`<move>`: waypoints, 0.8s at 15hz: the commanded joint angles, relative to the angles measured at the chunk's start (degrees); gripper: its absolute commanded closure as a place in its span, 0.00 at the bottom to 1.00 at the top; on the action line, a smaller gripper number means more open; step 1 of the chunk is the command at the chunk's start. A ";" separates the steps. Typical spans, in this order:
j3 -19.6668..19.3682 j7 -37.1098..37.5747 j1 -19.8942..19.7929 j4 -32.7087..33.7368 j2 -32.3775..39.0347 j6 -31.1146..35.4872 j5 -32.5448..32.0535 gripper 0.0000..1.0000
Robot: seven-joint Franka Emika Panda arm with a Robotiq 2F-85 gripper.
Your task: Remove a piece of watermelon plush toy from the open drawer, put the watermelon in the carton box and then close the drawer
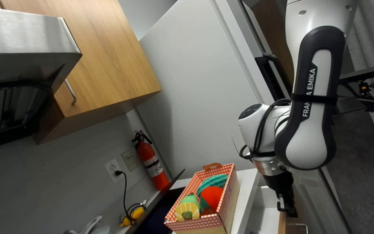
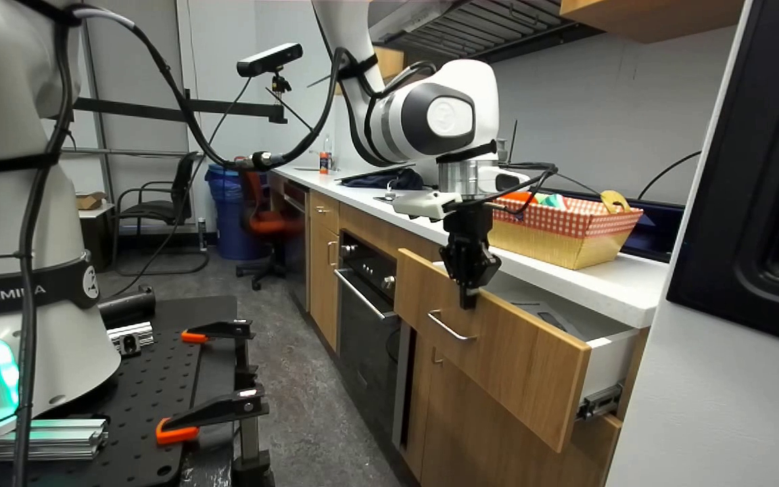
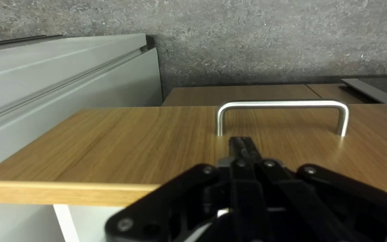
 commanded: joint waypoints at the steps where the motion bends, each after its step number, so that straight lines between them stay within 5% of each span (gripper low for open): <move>1: -1.08 -1.73 0.43 2.99 3.38 3.30 0.54 1.00; 12: -1.72 -1.63 0.94 5.46 5.35 8.10 1.01 1.00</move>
